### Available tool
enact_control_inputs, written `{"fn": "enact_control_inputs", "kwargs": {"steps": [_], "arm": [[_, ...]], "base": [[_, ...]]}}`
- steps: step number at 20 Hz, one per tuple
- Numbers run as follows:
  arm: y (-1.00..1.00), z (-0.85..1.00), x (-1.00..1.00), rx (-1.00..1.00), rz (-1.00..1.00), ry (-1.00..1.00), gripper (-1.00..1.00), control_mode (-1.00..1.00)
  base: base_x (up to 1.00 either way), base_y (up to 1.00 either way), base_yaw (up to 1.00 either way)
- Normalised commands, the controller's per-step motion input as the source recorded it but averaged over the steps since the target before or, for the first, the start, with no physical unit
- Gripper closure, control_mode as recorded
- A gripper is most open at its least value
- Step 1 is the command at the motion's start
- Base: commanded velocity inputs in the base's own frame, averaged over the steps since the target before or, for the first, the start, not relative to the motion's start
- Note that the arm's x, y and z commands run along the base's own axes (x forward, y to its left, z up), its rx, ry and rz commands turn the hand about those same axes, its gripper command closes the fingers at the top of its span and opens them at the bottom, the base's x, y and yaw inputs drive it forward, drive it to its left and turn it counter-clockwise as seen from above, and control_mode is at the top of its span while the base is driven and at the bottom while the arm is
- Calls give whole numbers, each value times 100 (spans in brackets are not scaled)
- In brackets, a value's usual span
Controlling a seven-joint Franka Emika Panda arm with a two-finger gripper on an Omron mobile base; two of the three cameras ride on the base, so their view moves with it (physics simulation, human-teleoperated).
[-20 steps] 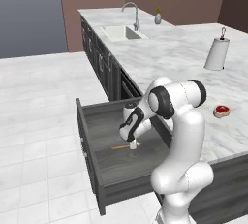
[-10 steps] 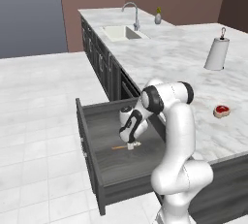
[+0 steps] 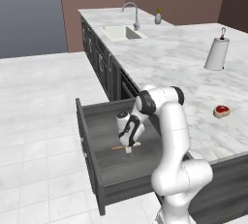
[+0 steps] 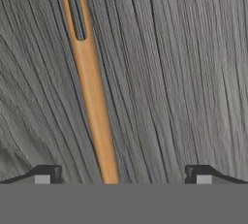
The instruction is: Pick the wooden spoon from the drawer and place it on the counter.
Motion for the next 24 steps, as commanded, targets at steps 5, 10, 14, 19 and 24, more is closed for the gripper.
{"fn": "enact_control_inputs", "kwargs": {"steps": [5,10,14,19,24], "arm": [[1,-62,-13,-5,3,0,100,-100],[5,-61,-35,-4,2,0,100,-100],[0,-55,-67,0,0,0,100,-100],[-10,-16,-78,14,0,-3,100,-100],[-26,13,-56,25,0,-7,100,-100]], "base": [[0,0,0],[0,0,0],[0,0,0],[0,0,0],[0,0,0]]}}
